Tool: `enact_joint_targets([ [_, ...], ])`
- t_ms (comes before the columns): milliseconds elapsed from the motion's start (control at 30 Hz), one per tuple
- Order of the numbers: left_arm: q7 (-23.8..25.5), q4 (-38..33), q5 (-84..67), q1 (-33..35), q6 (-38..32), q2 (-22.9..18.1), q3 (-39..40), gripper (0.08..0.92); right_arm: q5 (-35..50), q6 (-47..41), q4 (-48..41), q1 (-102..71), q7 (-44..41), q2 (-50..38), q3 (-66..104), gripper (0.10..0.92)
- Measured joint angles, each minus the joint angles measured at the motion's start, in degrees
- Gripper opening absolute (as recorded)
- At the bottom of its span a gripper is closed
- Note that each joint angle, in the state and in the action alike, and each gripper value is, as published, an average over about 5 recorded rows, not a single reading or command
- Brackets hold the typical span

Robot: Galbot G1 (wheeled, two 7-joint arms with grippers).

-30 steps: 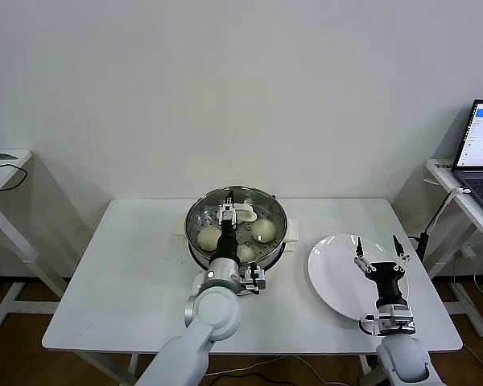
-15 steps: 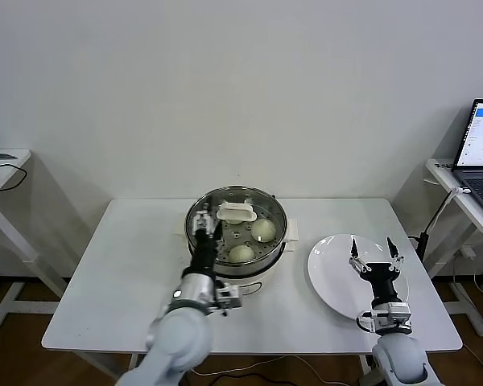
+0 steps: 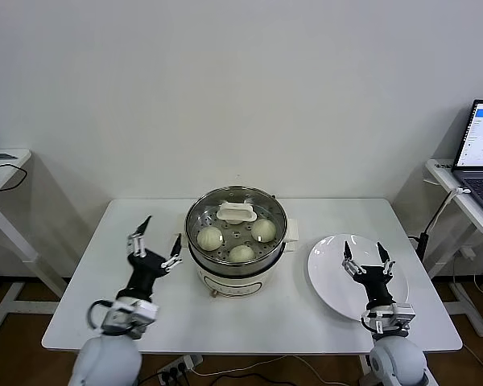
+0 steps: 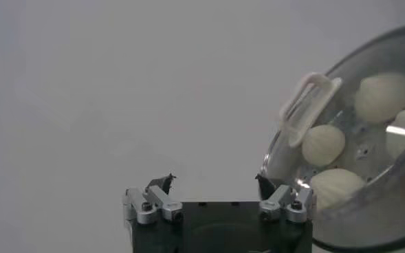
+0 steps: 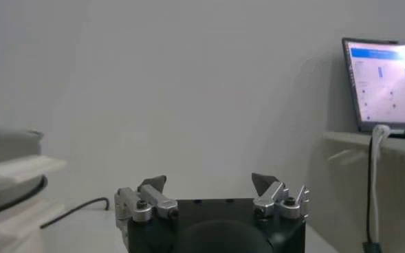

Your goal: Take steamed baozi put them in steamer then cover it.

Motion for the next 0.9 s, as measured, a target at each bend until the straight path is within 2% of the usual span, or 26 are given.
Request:
enact_joint_targets([
  [167,-0.68,0.61,-10.33,4.19,-6.94,-0.93,-4.55,0.823,1.10,-0.43,0.91,-0.79,-0.53,0.59,0.00,0.823],
  [400,-0.45,0.69,-16.48,8.68,-13.56,-1.82,-7.90,0.823,2.03,-0.64,1.53,-1.48,-1.45,0.81,0.23,0.823],
  [900,-0.28,2.47,-19.93,11.77,-19.05,-2.80,-10.45,0.823,2.49,-0.92,1.92,-1.76,-2.14,1.10,0.12,0.823],
])
